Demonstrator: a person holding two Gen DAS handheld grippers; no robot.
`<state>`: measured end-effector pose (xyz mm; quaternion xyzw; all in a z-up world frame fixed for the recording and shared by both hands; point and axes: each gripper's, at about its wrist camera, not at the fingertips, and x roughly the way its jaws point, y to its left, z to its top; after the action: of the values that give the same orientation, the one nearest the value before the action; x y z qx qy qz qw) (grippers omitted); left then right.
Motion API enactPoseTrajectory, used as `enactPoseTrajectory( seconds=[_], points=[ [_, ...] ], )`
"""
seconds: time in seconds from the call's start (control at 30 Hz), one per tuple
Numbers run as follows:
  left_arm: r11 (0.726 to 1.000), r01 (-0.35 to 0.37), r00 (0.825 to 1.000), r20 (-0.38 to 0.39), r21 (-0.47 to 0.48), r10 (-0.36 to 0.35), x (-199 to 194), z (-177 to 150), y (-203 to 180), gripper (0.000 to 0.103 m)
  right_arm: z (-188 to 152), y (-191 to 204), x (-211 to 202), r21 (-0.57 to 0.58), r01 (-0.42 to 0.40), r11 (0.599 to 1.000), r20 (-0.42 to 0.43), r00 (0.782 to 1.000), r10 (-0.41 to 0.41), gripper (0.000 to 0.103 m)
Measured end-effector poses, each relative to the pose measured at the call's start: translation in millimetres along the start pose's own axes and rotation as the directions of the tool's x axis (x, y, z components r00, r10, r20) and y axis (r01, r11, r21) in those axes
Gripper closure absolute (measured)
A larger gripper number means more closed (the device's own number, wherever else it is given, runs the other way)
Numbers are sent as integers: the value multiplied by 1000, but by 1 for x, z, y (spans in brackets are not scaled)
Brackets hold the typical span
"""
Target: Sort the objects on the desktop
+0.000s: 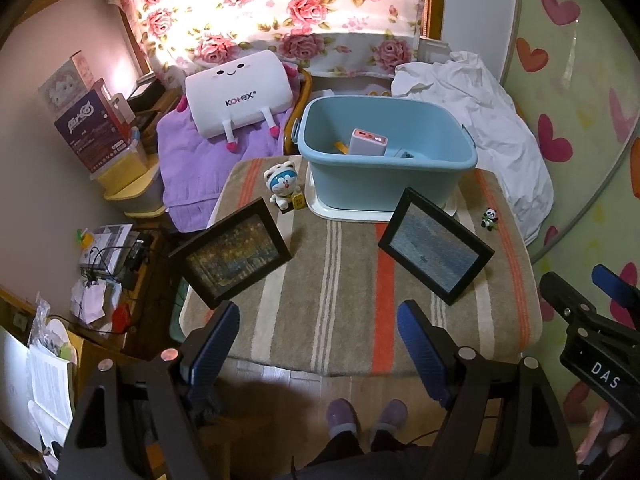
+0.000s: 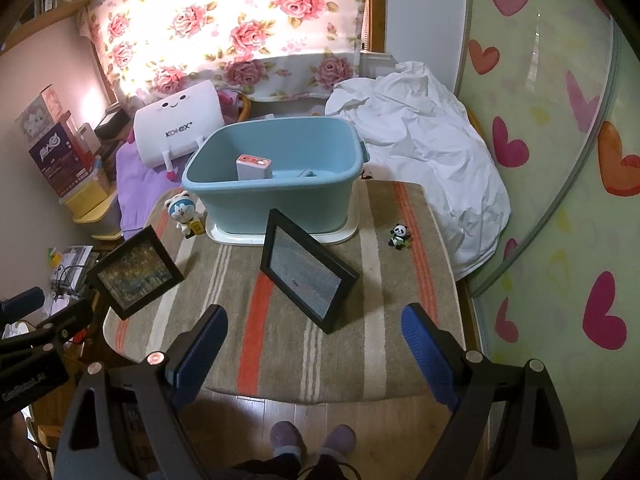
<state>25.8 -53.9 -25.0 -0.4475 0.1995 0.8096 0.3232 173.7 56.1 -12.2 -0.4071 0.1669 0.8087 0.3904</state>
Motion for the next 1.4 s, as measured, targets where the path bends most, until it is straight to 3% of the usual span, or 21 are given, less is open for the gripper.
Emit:
enactPoseTrajectory(
  seconds=[1.4],
  points=[
    [1000, -6, 1000, 10, 5, 6, -4, -2, 0, 18, -2, 4, -3, -11, -6, 1000, 0, 1000, 6, 11]
  ],
)
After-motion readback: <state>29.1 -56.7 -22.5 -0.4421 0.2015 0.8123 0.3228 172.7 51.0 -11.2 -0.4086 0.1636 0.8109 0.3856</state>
